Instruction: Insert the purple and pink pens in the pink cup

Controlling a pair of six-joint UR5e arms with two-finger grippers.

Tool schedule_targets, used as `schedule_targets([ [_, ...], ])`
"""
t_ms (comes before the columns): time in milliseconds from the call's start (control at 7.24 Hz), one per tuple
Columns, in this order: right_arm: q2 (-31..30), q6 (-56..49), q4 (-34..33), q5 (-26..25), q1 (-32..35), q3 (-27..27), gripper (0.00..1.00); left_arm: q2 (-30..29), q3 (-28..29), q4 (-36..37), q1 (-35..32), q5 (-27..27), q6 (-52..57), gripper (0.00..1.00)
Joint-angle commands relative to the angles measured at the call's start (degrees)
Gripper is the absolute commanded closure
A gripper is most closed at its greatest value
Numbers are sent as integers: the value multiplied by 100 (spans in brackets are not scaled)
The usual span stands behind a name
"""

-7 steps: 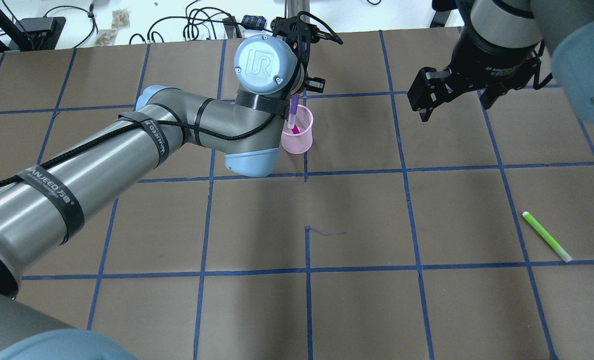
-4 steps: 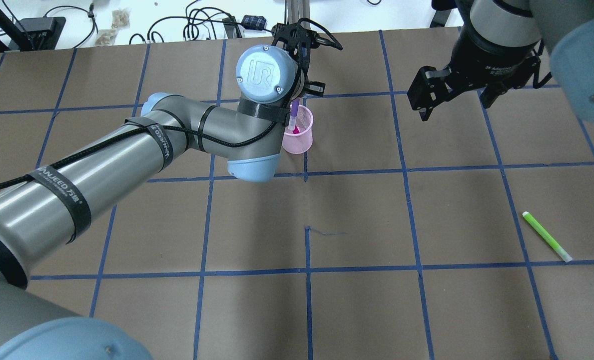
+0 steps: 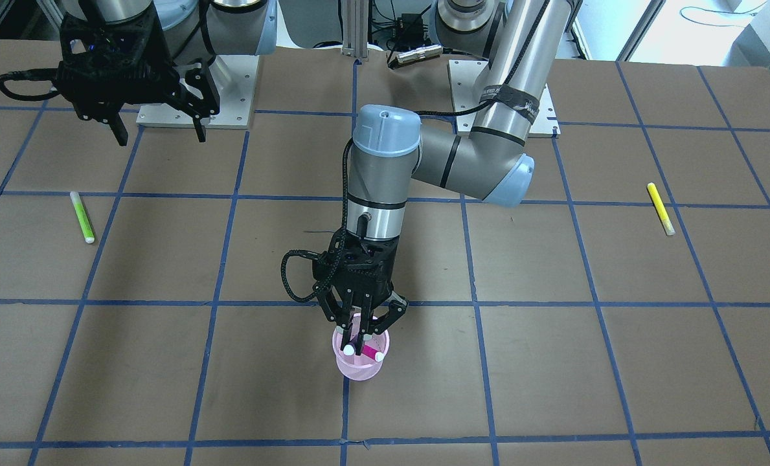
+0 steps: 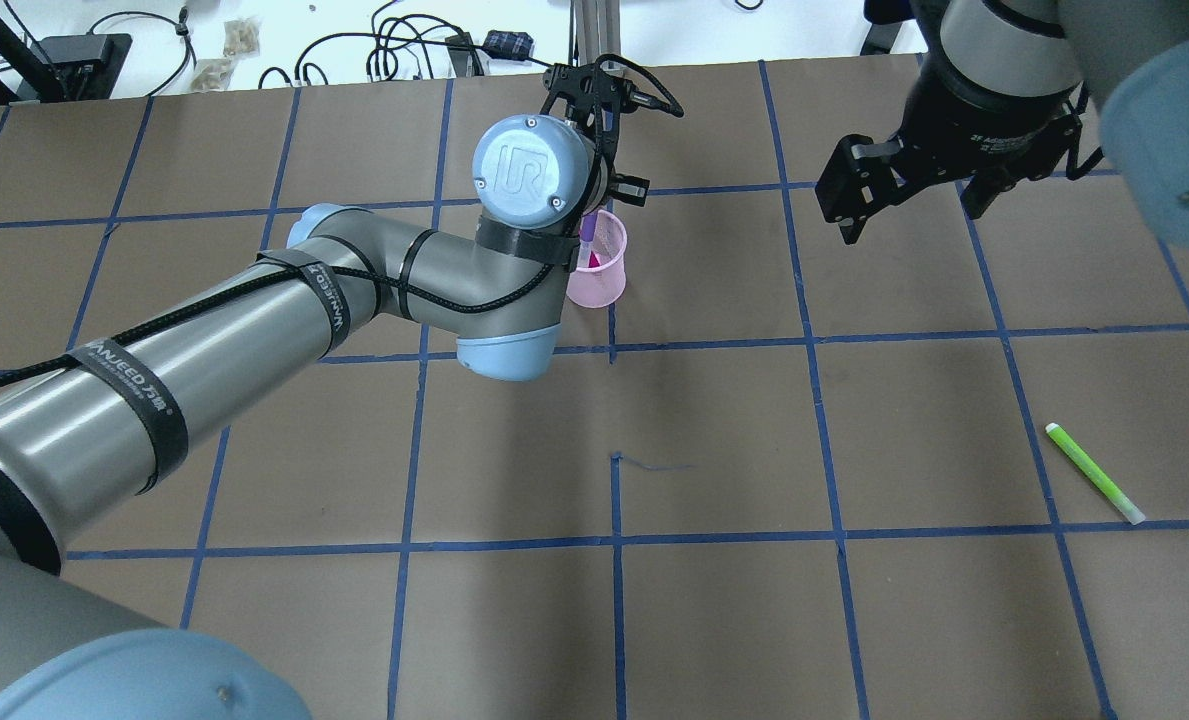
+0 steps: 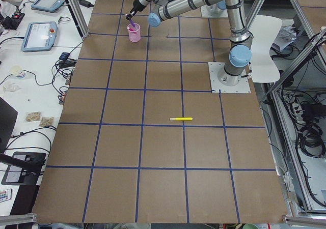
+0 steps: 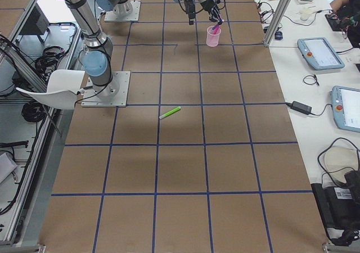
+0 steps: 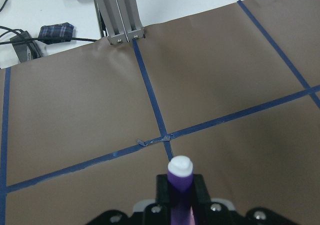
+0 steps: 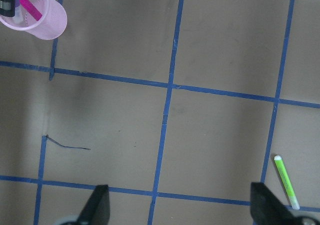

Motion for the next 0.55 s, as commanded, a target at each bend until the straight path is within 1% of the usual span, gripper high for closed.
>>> schedule_targets([
  [0,5,-11,-1,14,0,21,0,-9,-49,152,1,299,71,33],
  [138,5,6,-1,14,9,30,0,-9,-58,152,1,292,62,19],
  [415,-13,6,-1,-3,9,21,0,-1,-15,91,1,292,62,4],
])
